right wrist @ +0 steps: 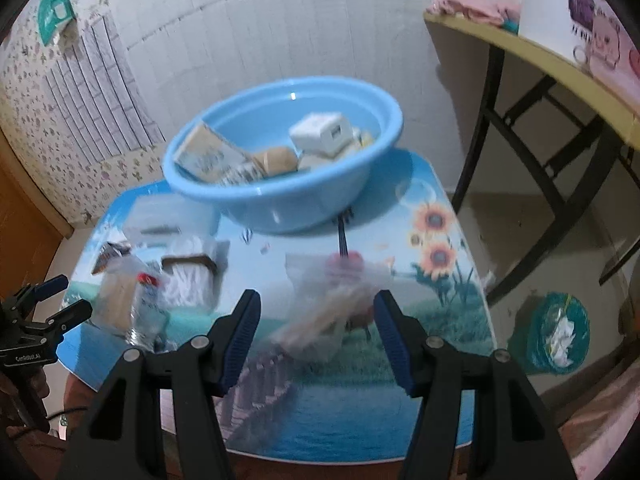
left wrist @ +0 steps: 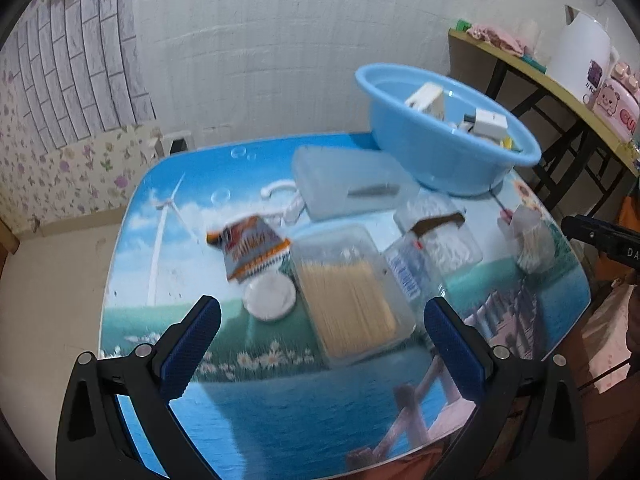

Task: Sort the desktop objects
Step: 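Move the right tool to the clear skewer bag while the left tool approaches the toothpick box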

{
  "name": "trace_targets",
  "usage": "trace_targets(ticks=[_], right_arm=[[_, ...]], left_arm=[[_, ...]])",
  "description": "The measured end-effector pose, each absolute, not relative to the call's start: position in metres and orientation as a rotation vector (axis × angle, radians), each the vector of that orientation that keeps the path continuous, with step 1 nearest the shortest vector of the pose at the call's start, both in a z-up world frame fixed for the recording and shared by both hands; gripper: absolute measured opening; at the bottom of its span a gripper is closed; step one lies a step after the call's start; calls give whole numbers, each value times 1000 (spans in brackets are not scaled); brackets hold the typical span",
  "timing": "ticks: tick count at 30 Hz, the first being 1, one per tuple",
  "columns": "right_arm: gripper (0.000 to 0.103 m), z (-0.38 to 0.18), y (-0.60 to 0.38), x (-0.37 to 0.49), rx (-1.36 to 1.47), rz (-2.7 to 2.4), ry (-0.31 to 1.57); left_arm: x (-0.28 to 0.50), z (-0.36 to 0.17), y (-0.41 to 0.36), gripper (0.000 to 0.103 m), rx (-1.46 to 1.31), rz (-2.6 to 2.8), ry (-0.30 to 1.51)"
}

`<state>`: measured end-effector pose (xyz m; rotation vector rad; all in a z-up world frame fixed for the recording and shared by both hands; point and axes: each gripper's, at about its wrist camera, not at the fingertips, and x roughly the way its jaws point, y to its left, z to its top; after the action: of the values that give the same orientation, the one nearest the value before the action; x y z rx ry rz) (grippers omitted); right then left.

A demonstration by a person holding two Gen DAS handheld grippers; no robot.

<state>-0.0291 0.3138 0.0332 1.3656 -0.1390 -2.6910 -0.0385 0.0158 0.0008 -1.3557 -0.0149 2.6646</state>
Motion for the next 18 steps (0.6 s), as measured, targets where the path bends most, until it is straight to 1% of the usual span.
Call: trace_targets(ticks=[8,13,18], right_arm=[[58,16,318,-35,1442,-2674,-170],[58,7,317,-37,1474,-2642,-185],[58,3,313,-41,1488,-2620,-155]], left_arm=[[-42,-7,4,102,-1384,2655,-123],[-46,-16,14,102,-1412,2616,-96],[-51,-20,21,102,-1421,2592,-79]])
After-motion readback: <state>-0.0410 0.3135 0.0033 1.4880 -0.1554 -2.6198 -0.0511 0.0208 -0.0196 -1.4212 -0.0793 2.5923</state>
